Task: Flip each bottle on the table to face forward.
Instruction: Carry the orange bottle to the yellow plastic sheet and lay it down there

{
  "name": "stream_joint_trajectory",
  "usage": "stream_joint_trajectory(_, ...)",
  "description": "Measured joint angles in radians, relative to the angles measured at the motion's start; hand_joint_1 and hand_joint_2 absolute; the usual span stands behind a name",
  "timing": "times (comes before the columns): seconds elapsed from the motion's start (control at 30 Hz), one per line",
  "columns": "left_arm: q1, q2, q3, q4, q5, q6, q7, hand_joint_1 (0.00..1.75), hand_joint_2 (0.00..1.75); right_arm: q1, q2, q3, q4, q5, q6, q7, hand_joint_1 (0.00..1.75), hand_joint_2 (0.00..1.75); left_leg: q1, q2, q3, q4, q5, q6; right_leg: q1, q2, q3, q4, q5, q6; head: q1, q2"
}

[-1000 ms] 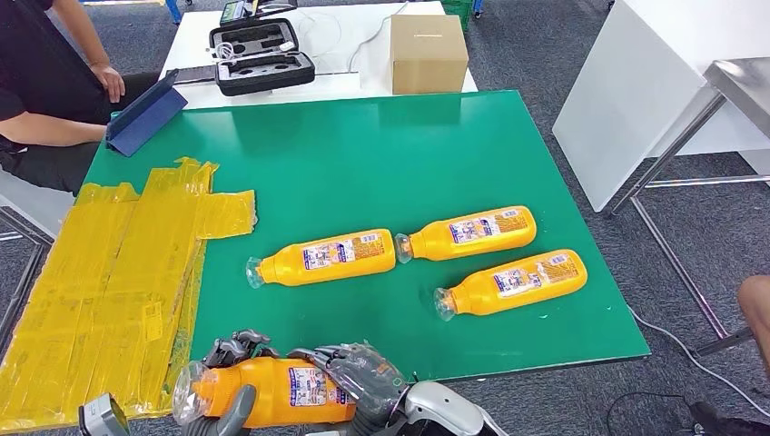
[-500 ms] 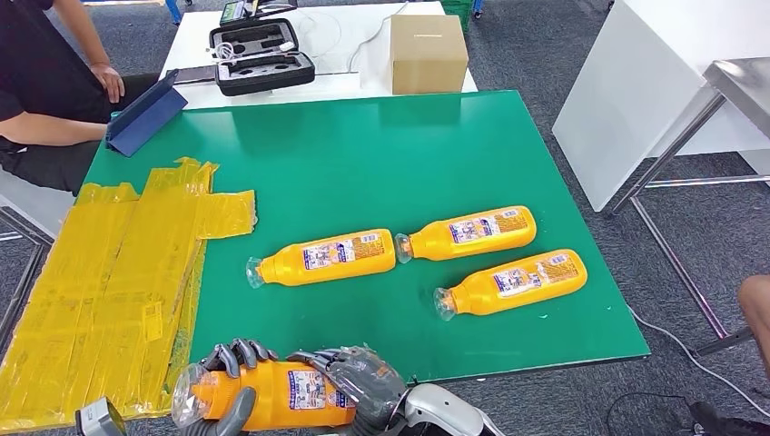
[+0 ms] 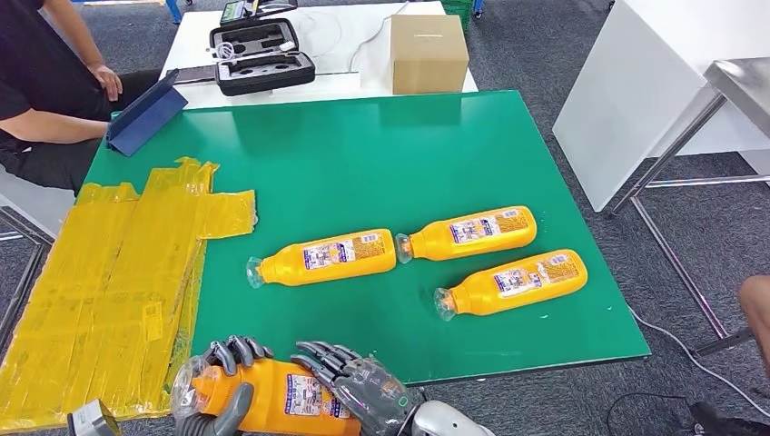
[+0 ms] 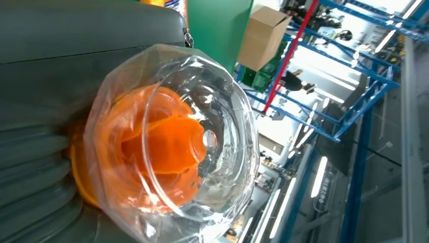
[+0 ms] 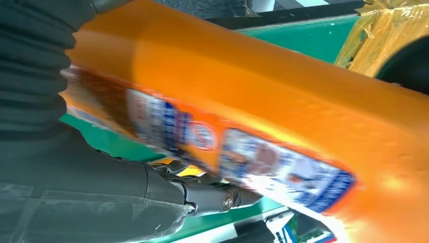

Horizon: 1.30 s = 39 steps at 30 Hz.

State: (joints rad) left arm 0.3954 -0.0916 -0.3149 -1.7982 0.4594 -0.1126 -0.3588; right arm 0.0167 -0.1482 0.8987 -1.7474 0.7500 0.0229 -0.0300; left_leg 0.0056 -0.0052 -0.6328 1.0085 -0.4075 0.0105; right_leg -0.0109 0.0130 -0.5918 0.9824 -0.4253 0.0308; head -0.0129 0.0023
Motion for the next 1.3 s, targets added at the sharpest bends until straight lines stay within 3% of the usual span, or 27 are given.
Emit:
stream_joint_trajectory(0.4,-0.001,0.002,-0.002,-0.048,-0.023,0.066,-0.011,1.75,1.75,0.036,-0.046,-0.022,-0.064,-0.014,-0.037,-0.009,0.00,0.00,0.000,0.000,0.001,0.000,0.000,0.000,0.000,0.000,0.000,0.000,0.000,0.000,0.000,0.000)
stream_joint_trajectory(0.57,-0.019,0.002,0.000,-0.057,-0.195,0.215,-0.058,1.75,1.75,0.050,-0.049,-0.030,-0.095,0.017,-0.093,-0.011,0.00,0.00,0.000,0.000,0.001,0.000,0.000,0.000,0.000,0.000,0.000,0.000,0.000,0.000,0.000,0.000)
stream_joint_trajectory(0.77,-0.039,0.002,0.001,-0.070,-0.290,0.293,-0.083,1.75,1.75,0.066,-0.051,-0.043,-0.131,0.050,-0.130,-0.013,0.00,0.00,0.000,0.000,0.001,0.000,0.000,0.000,0.000,0.000,0.000,0.000,0.000,0.000,0.000,0.000)
stream_joint_trajectory(1.0,-0.079,0.000,0.029,-0.106,-0.699,0.465,-0.075,1.75,1.75,0.121,-0.106,-0.052,-0.262,0.188,-0.241,0.101,0.00,0.00,0.000,0.000,0.001,0.000,0.000,0.000,0.000,0.000,0.000,0.000,0.000,0.000,0.000,0.000)
stream_joint_trajectory(1.17,-0.087,-0.005,0.054,-0.132,-1.024,0.563,-0.042,1.75,1.75,0.135,-0.154,-0.057,-0.310,0.176,-0.297,0.115,0.00,0.00,0.000,0.001,0.001,0.000,0.000,0.000,0.000,0.000,0.000,0.000,0.000,0.000,0.000,0.000)
stream_joint_trajectory(1.3,-0.096,-0.001,0.060,-0.139,-1.274,0.616,0.018,1.75,1.75,0.137,-0.176,-0.068,-0.330,0.144,-0.286,0.100,0.00,0.00,0.000,0.001,0.001,0.000,0.000,0.000,0.000,0.000,0.000,0.000,0.000,0.000,0.000,0.000)
